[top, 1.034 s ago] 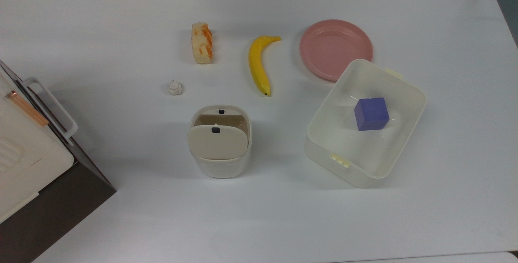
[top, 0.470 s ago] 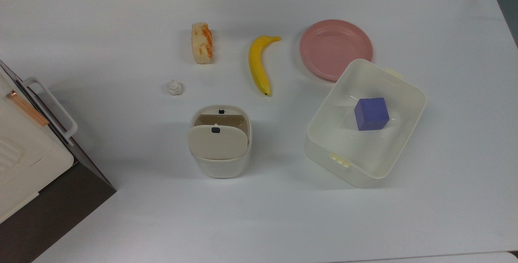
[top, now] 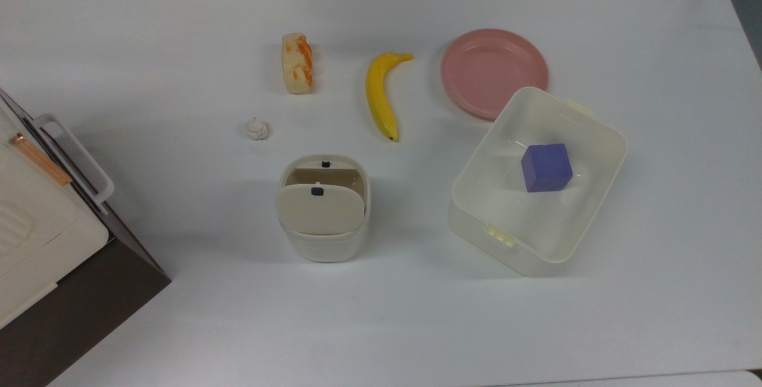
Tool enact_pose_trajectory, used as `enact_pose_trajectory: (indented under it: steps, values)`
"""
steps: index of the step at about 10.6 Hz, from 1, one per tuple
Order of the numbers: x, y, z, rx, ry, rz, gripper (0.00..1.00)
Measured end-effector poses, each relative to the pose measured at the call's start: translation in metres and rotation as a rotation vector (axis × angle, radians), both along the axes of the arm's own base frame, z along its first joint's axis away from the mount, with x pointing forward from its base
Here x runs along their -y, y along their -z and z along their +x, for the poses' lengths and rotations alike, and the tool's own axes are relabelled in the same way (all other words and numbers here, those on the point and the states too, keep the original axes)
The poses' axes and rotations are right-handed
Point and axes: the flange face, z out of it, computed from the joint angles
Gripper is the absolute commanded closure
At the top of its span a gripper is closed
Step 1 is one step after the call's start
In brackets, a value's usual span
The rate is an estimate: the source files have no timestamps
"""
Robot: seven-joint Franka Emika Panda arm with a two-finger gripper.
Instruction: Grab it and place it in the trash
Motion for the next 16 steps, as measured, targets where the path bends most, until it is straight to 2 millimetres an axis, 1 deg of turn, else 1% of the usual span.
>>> enact_pose_trajectory:
  steps: [11, 16]
  values:
    - [0.0000, -0.0049, -0.0001, 0.010, 0.000, -0.001, 0.00]
    - [-0.0004, -0.0068, -0.0002, 0.016, -0.039, -0.003, 0.00]
